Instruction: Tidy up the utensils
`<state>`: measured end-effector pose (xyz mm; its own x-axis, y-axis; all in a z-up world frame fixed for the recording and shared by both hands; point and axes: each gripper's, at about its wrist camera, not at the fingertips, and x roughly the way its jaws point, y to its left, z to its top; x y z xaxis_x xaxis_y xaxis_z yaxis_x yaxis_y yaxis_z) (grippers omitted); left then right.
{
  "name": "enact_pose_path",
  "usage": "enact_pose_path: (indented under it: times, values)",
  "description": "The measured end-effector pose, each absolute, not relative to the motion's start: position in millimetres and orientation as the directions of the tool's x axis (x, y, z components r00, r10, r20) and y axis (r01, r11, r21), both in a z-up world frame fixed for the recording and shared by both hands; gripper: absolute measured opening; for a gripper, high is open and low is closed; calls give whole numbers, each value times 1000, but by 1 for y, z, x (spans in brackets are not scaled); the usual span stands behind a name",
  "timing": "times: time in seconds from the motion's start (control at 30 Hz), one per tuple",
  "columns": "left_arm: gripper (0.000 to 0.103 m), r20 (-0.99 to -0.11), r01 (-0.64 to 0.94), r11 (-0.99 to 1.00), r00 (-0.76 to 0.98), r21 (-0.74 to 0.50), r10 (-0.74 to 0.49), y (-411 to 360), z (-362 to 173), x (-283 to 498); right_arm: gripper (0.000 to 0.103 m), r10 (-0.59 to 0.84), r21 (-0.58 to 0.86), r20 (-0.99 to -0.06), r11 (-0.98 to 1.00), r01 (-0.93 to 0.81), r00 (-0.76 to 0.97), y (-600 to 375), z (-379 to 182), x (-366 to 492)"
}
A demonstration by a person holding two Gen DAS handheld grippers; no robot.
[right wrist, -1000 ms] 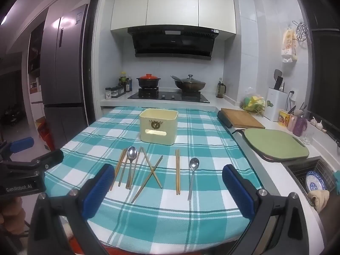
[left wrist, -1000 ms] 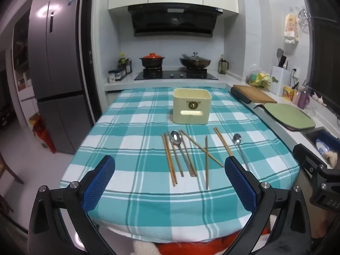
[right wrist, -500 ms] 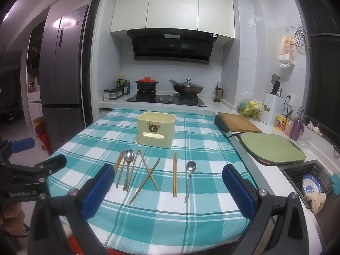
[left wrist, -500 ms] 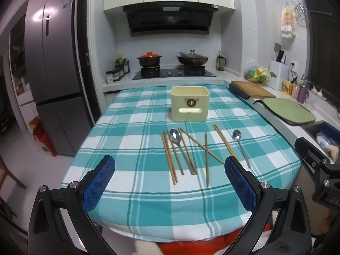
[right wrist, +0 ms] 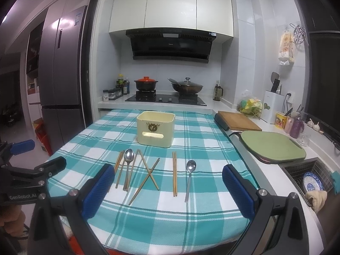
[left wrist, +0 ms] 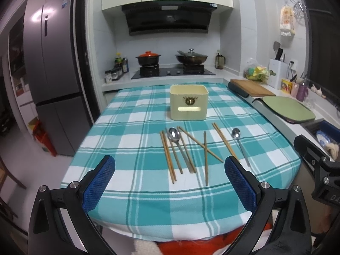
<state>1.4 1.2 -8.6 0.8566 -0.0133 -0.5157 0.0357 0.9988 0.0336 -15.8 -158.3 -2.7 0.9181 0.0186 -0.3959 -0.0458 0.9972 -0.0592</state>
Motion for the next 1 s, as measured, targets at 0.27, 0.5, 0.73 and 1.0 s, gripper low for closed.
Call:
enact_pose_path:
  times: [0.27,0.5,0.73,1.0]
  values:
    - [103,-516,34,999,857,40,-8,-1,-11,0,103,16,-52,-393,998,-40,919,-160,-3,-16]
    - [103,-514,30,998,858,47,-2,-1,-12,0,103,16,-54,-394,998,-40,919,-159,-2,-16]
    - [103,-514,28,998,858,50,2,1,-13,1,103,14,-55,-396,998,-39,918,-159,-2,-17]
    - [103,-515,21,998,857,64,15,2,-15,6,103,16,-56,-402,998,-42,916,-159,-2,-17]
